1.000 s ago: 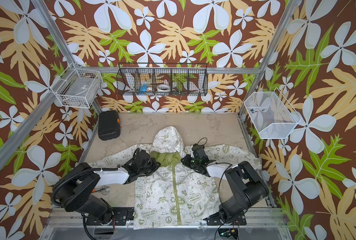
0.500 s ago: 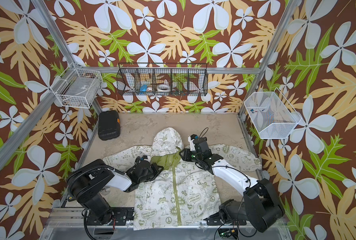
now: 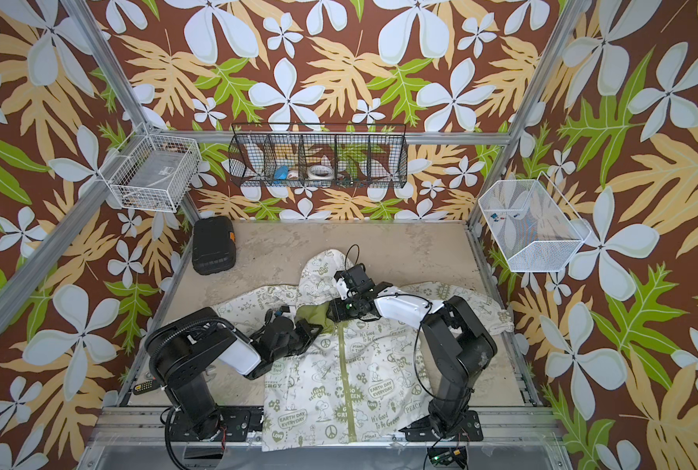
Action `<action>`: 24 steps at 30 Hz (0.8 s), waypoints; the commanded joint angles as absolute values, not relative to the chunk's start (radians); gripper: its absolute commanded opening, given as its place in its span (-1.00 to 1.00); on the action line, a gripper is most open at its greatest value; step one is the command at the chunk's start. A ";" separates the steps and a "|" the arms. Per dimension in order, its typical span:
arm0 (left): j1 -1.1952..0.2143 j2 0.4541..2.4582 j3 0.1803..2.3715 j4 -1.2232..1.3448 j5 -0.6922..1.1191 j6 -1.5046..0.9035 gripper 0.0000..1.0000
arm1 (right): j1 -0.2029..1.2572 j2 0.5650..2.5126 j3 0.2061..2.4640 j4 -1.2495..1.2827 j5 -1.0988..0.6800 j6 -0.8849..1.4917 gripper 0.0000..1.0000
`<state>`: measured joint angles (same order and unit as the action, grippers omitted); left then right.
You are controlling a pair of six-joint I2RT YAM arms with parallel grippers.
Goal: Unzip the jacket
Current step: Flatten out the jacket at the center of the board.
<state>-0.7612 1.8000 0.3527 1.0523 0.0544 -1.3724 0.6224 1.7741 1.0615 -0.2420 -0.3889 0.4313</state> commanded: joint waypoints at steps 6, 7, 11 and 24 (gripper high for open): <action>-0.762 1.821 0.354 1.015 0.071 -1.403 -1.00 | 0.629 1.849 1.107 -0.299 -0.314 0.391 -0.16; -0.763 1.819 0.353 1.010 0.069 -1.402 -1.00 | 0.632 1.852 1.110 -0.302 -0.308 0.390 -0.19; -0.763 1.818 0.351 0.999 0.061 -1.403 -1.00 | 0.639 1.871 1.115 -0.302 -0.309 0.381 -0.31; -0.763 1.810 0.352 0.964 0.051 -1.394 -1.00 | 0.692 1.904 1.122 -0.322 -0.290 0.358 -0.35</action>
<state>-0.7612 1.8099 0.3542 1.0641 0.0563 -1.4033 0.6811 1.8889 1.1286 -0.2554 -0.2913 0.3725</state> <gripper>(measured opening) 0.051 0.328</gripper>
